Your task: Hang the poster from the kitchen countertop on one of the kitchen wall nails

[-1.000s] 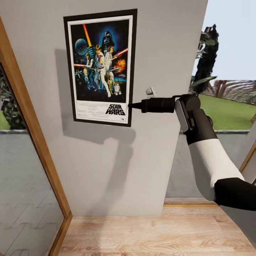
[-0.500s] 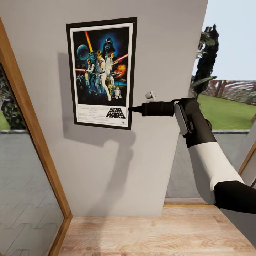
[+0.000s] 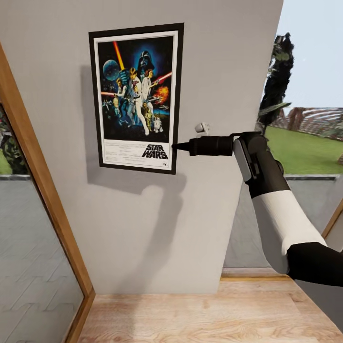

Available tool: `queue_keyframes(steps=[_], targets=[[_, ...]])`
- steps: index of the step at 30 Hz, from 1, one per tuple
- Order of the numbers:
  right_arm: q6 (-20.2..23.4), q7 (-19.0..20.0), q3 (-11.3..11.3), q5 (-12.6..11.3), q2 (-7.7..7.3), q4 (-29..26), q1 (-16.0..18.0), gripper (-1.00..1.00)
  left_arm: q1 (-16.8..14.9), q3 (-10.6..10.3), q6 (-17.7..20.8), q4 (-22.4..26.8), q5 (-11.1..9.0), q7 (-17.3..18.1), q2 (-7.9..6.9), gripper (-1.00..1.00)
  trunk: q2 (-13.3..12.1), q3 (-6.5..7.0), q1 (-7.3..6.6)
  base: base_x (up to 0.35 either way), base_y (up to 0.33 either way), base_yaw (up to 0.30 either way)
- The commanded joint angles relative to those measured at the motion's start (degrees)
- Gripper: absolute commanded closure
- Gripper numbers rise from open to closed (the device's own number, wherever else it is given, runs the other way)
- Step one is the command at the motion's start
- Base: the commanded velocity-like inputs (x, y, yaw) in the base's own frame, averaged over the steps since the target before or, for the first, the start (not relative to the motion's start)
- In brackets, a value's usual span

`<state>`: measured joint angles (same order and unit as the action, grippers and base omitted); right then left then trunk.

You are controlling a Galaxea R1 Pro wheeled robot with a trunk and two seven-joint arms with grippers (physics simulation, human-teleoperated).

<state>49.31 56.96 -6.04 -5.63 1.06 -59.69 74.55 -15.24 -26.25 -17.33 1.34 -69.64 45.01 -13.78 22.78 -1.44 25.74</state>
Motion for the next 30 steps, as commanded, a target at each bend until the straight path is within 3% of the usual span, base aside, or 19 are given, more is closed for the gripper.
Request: queue_keyframes(steps=[1,15,30], targets=[[0.55,-0.19,-0.02,-0.6,-0.01,0.01,0.07,1.0,-0.04,-0.48,-0.34,-0.02,-0.33,0.08,-0.01,-1.0,0.13,-0.14,0.04,0.102,0.0,0.0],[0.54,-0.19,-0.02,-0.61,-0.01,-0.06,0.06,1.0,-0.06,-0.48,-0.34,-0.02,-0.33,0.08,-0.01,-1.0,0.13,-0.14,0.04,0.242,0.0,0.0],[0.53,-0.2,-0.09,-0.52,0.04,-0.09,0.06,1.0,0.15,-0.54,-0.34,0.0,-0.4,-0.02,-0.01,-1.0,0.13,-0.14,0.04,0.026,0.0,0.0]])
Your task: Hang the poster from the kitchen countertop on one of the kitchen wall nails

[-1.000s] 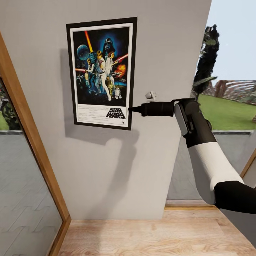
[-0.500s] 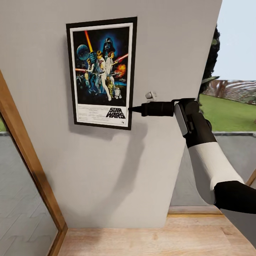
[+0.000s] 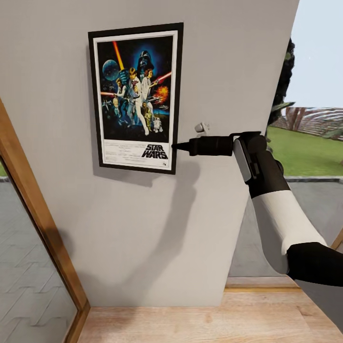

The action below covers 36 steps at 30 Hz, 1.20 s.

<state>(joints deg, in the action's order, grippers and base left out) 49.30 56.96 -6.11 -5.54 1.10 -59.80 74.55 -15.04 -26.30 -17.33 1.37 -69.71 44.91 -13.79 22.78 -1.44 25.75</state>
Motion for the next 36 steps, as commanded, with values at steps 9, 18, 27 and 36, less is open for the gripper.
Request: queue_keyframes(steps=[9,18,27,36], targets=[[0.54,-0.19,-0.02,-0.61,-0.01,0.01,0.07,1.0,-0.05,-0.48,-0.34,-0.02,-0.32,0.08,-0.01,-1.0,0.14,-0.14,0.04,0.0,0.0,0.0],[0.54,-0.24,-0.04,-0.61,0.03,0.11,0.07,1.0,0.94,-0.57,-0.34,0.02,-0.34,0.01,-0.01,-1.0,0.14,-0.14,0.04,0.0,0.0,0.0],[0.54,-0.24,-0.04,-0.61,0.01,0.12,0.06,1.0,1.23,-0.55,-0.34,0.03,-0.34,0.0,-0.01,-1.0,0.14,-0.14,0.04,0.0,0.0,0.0],[0.54,-0.2,-0.04,-0.61,0.03,0.12,-0.05,1.0,1.24,-0.51,-0.34,0.02,-0.34,0.04,-0.01,-1.0,0.14,-0.14,0.04,0.0,0.0,0.0]])
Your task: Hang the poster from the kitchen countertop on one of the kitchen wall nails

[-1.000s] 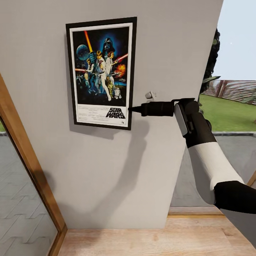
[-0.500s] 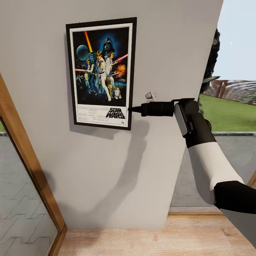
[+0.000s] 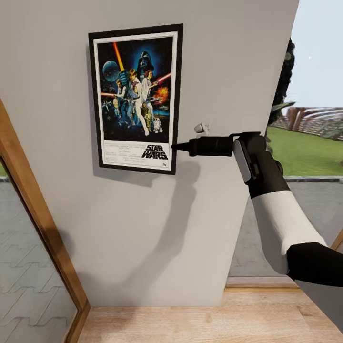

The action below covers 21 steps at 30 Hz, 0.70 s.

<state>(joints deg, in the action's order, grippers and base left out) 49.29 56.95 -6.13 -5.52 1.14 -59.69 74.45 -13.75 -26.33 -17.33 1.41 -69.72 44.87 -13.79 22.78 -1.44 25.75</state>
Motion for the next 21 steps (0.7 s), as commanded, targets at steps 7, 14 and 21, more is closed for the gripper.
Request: queue_keyframes(steps=[7,14,21], targets=[[-0.97,-0.21,-0.02,-0.63,0.0,0.01,-0.79,1.0,-0.05,-0.48,-0.34,-0.02,-0.33,0.12,-0.02,-1.0,0.14,-0.14,0.04,0.0,0.0,0.0],[-5.27,-0.08,-0.02,-0.63,-0.02,0.23,-3.3,1.0,-0.05,-0.55,-0.34,-0.01,-0.33,0.04,-0.01,-1.0,0.14,-0.14,0.04,0.0,0.0,0.0],[-5.52,-0.08,-0.06,-0.56,-0.04,0.15,-4.21,1.0,-0.05,-0.51,-0.34,-0.03,-0.33,0.04,-0.02,-1.0,0.14,-0.14,0.04,0.0,0.0,0.0]])
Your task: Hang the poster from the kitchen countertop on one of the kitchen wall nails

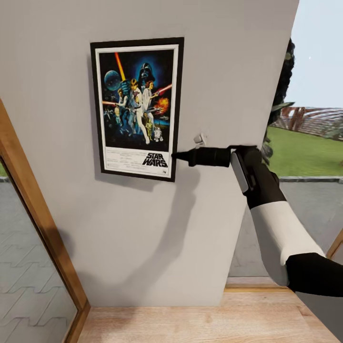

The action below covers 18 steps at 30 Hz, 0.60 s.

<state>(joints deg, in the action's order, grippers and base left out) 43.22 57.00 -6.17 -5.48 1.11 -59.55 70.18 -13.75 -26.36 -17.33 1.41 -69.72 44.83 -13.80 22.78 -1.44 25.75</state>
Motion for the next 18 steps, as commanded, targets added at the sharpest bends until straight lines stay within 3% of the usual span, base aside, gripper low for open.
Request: queue_keyframes(steps=[1,18], targets=[[0.52,-0.14,-0.04,-0.6,0.01,-0.04,-0.2,1.0,-0.05,-0.47,-0.34,-0.02,-0.33,0.08,-0.01,-1.0,0.14,-0.14,0.04,0.0,0.0,0.0],[0.37,-0.14,-0.07,-0.5,-0.05,-0.22,-1.26,1.0,-0.05,-0.47,-0.34,-0.01,-0.33,0.11,-0.07,-1.0,0.14,-0.14,0.04,0.0,0.0,0.0]])
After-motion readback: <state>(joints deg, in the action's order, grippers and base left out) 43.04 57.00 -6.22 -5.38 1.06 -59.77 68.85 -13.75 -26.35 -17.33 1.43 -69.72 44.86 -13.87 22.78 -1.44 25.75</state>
